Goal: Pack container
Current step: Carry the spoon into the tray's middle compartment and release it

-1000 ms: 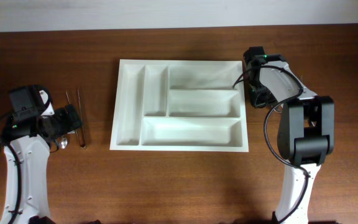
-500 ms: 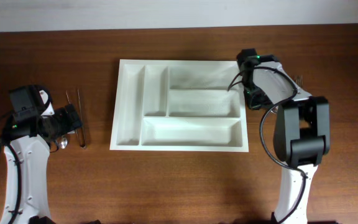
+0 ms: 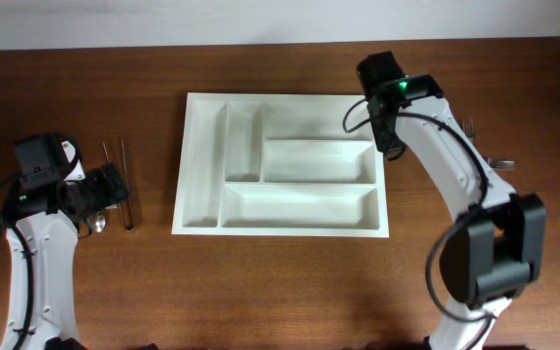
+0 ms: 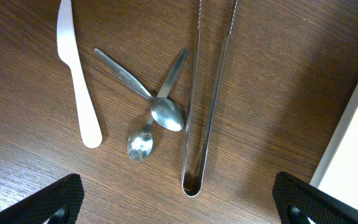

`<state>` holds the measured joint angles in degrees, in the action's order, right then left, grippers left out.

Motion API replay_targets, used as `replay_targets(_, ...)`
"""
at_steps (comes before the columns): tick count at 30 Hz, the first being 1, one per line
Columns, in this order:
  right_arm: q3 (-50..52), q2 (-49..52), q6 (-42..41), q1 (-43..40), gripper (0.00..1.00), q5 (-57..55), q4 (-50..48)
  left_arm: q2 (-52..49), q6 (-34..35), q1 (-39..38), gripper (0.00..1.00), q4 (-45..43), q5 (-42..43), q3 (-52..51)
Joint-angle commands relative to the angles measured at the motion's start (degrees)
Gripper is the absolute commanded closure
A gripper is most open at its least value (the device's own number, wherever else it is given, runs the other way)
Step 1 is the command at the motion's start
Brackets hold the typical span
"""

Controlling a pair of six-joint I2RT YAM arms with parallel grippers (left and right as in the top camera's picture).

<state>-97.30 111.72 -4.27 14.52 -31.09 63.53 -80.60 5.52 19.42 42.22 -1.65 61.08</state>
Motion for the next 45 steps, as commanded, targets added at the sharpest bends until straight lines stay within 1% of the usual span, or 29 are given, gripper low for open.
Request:
replay_targets(1, -0.8, -4.8, -0.5, 4.5, 0.96, -1.7, 0.1, -0.2, -0.7, 0.3, 0.01, -0.3, 0.8, 1.2)
replay_targets(6, -0.8, -6.1, -0.9, 11.9, 0.96, 1.1, 0.1, -0.2, -0.7, 0.3, 0.01, -0.3, 0.8, 1.2)
replay_targets(8, -0.7, -5.5, -4.3, 14.4, 0.96, 2.2, -0.2, -0.2, -0.7, 0.3, 0.01, -0.3, 0.8, 1.2)
replay_targets(11, -0.7, -4.4, -8.1, 17.1, 0.96, 4.4, -1.8, -0.2, -0.7, 0.3, 0.01, -0.3, 0.8, 1.2)
replay_targets(14, -0.7, -2.8, -8.5, 18.9, 0.96, 7.5, -4.4, -0.2, -0.7, 0.3, 0.01, -0.3, 0.8, 1.2)
replay_targets(16, -0.7, -1.2, -8.4, 20.0, 0.96, 7.3, -5.7, -0.2, -0.7, 0.3, 0.01, -0.3, 0.8, 1.2)
replay_targets(18, -0.7, 0.5, -6.9, 20.7, 0.96, 7.4, -7.3, -0.2, -0.7, 0.3, 0.01, -0.3, 0.8, 1.2)
replay_targets(22, -0.7, 3.8, 2.1, 21.2, 0.96, 7.4, -10.7, -0.2, -0.7, 0.3, 0.01, -0.3, 0.8, 1.2)
replay_targets(25, -0.7, 5.4, 10.6, 21.1, 0.96, 8.5, -12.4, -0.2, -0.7, 0.3, 0.01, -0.3, 0.8, 1.2)
replay_targets(27, -0.7, 6.0, 13.5, 21.1, 0.96, 8.7, -13.2, -0.2, -0.7, 0.3, 0.01, -0.2, 0.8, 1.2)
replay_targets(29, -0.7, 6.5, 13.9, 21.1, 0.96, 9.0, -14.1, -0.2, -0.7, 0.3, 0.01, -0.1, 0.8, 1.2)
replay_targets(34, -0.7, 6.6, 13.9, 21.2, 0.96, 14.0, -15.8, -0.2, -0.7, 0.3, 0.01, -0.1, 0.8, 1.2)
replay_targets(43, -0.6, 6.7, 13.9, 20.7, 0.96, 14.0, -15.8, -0.2, -0.7, 0.3, 0.01, -0.1, 0.8, 1.2)
replay_targets(44, -0.4, 6.7, 13.9, 20.7, 0.95, 14.0, -15.8, -0.2, -0.7, 0.3, 0.01, -0.1, 0.8, 1.2)
replay_targets(45, -0.4, 6.7, 13.9, 20.7, 0.91, 14.0, -15.7, -0.2, -0.7, 0.3, 0.01, -0.1, 0.8, 1.2)
